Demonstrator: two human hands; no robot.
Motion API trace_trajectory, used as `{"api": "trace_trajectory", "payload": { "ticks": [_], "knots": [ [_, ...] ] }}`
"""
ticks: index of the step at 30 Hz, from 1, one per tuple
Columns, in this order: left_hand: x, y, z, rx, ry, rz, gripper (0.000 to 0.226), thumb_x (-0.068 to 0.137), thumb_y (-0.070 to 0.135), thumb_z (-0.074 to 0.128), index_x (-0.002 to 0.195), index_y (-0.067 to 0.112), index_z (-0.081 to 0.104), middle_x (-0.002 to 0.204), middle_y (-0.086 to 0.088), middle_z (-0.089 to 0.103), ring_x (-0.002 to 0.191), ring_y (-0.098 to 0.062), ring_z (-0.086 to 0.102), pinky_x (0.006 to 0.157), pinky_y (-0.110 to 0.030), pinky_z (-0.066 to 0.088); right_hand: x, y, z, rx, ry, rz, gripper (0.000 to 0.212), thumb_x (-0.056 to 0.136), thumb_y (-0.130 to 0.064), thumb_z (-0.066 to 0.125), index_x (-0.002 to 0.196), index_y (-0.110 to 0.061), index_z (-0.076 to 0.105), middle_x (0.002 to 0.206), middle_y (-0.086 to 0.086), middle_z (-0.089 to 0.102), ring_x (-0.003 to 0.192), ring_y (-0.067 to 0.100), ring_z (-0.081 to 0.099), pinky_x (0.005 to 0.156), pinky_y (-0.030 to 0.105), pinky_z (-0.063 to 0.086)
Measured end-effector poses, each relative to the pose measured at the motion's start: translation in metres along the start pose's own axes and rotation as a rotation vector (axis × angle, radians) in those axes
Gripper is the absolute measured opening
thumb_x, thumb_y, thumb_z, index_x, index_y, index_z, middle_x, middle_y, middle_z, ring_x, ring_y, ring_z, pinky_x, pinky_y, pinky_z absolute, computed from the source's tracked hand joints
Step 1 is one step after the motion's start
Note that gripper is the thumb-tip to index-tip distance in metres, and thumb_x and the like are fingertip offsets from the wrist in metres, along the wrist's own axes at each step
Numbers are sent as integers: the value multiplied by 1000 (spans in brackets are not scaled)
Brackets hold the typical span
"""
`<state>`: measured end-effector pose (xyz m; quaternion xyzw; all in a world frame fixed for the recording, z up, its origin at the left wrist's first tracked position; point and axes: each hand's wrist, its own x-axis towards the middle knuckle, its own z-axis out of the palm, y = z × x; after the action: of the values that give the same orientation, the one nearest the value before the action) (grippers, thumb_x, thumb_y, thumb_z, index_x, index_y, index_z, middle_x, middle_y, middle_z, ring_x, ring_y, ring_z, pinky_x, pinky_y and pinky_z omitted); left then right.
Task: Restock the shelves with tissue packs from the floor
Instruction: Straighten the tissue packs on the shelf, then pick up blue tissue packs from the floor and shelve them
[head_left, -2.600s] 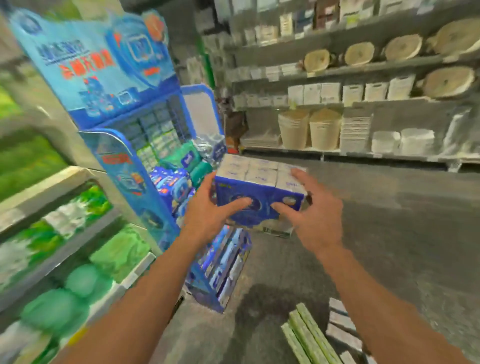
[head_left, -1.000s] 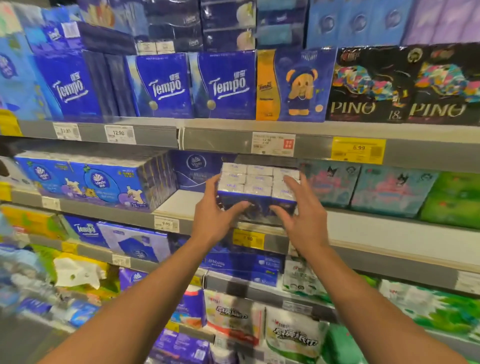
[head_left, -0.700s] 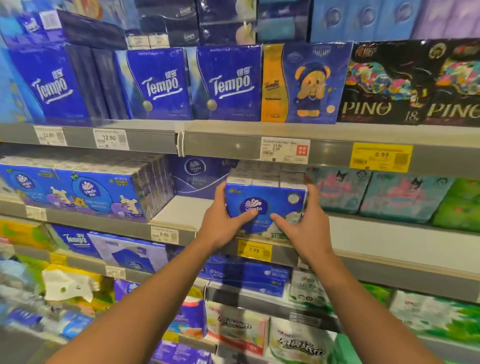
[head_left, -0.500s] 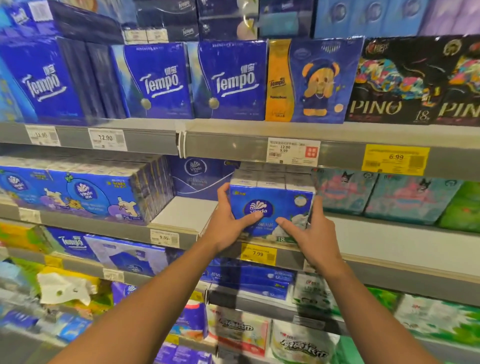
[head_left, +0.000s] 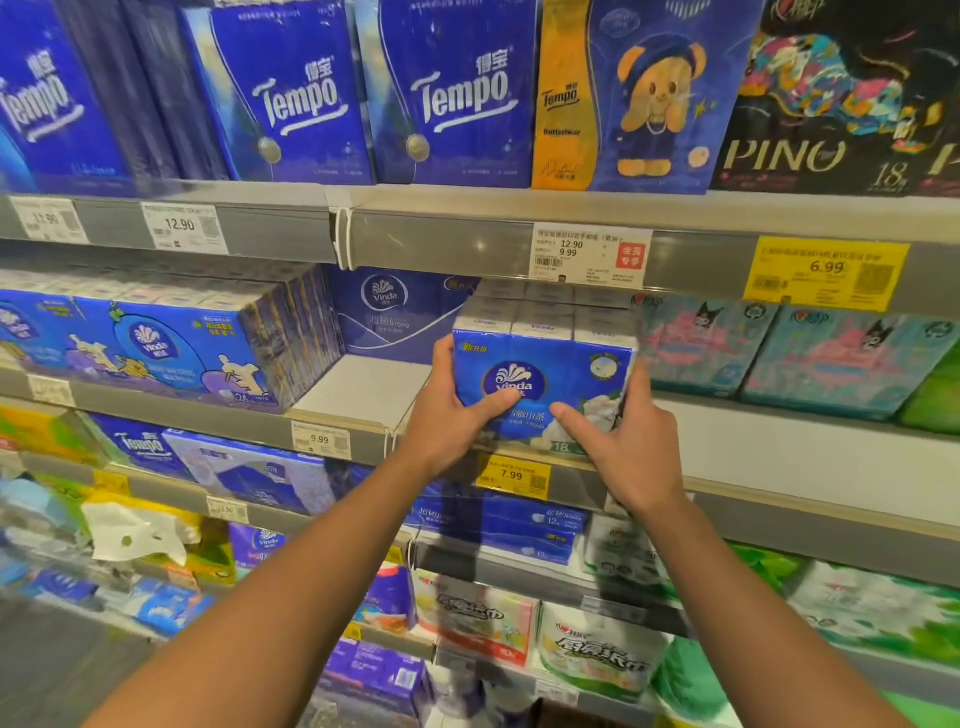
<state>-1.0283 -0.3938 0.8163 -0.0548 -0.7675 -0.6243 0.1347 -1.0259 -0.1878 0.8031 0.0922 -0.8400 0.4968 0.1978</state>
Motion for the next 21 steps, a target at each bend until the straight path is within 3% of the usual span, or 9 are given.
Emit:
{"api": "trace_trajectory", "payload": {
  "ticks": [4, 7, 9, 11, 14, 18, 21],
  "knots": [
    [-8, 4, 4, 37, 68, 41, 70, 77, 31, 81, 134, 28, 41, 115, 11, 65, 100, -5, 68, 73, -24, 59, -3, -7, -1, 31, 24, 7, 72, 75, -53, 77, 132, -32, 38, 110, -14, 70, 90, 1, 69, 78, 33, 60],
    [-21, 9, 6, 66, 168, 91, 77, 72, 36, 85, 134, 33, 40, 118, 15, 62, 105, 1, 63, 81, -20, 56, -18, -18, -4, 59, 65, 12, 82, 75, -47, 81, 140, -34, 32, 115, -17, 66, 96, -4, 66, 83, 29, 58],
    [-35, 15, 6, 160, 318, 206, 75, 70, 36, 87, 130, 28, 43, 118, 11, 56, 108, -2, 57, 86, -21, 51, -36, -23, -8, 17, 111, 23, 93, 73, -46, 82, 146, -34, 26, 120, -19, 61, 106, -7, 59, 92, 26, 52],
    [-48, 19, 10, 252, 385, 436, 63, 72, 31, 85, 122, 17, 50, 110, 6, 51, 101, -14, 54, 84, -29, 49, -60, -28, -13, -47, 164, 49, 100, 72, -47, 82, 151, -32, 21, 133, -8, 57, 122, 5, 53, 101, 35, 47],
    [-66, 24, 23, 223, 191, 635, 46, 76, 25, 83, 113, 13, 58, 103, 1, 55, 95, -20, 55, 81, -40, 49, -107, -35, -24, -115, 267, 106, 96, 75, -43, 81, 150, -37, 21, 142, -1, 52, 129, 11, 50, 104, 40, 45],
    [-109, 23, 46, 127, -164, 628, 44, 76, 31, 78, 115, 21, 61, 103, 6, 58, 96, -13, 56, 86, -38, 49, -199, -49, -39, -298, 435, 214, 92, 78, -47, 78, 150, -32, 24, 142, 0, 52, 129, 12, 50, 102, 36, 46],
    [-162, 14, 65, 72, -441, 638, 48, 76, 33, 78, 119, 19, 61, 109, 3, 63, 100, -17, 60, 88, -37, 50, -285, -64, -46, -401, 556, 348, 90, 78, -52, 75, 151, -32, 25, 144, -2, 51, 129, 12, 50, 101, 37, 47]
  ]
}}
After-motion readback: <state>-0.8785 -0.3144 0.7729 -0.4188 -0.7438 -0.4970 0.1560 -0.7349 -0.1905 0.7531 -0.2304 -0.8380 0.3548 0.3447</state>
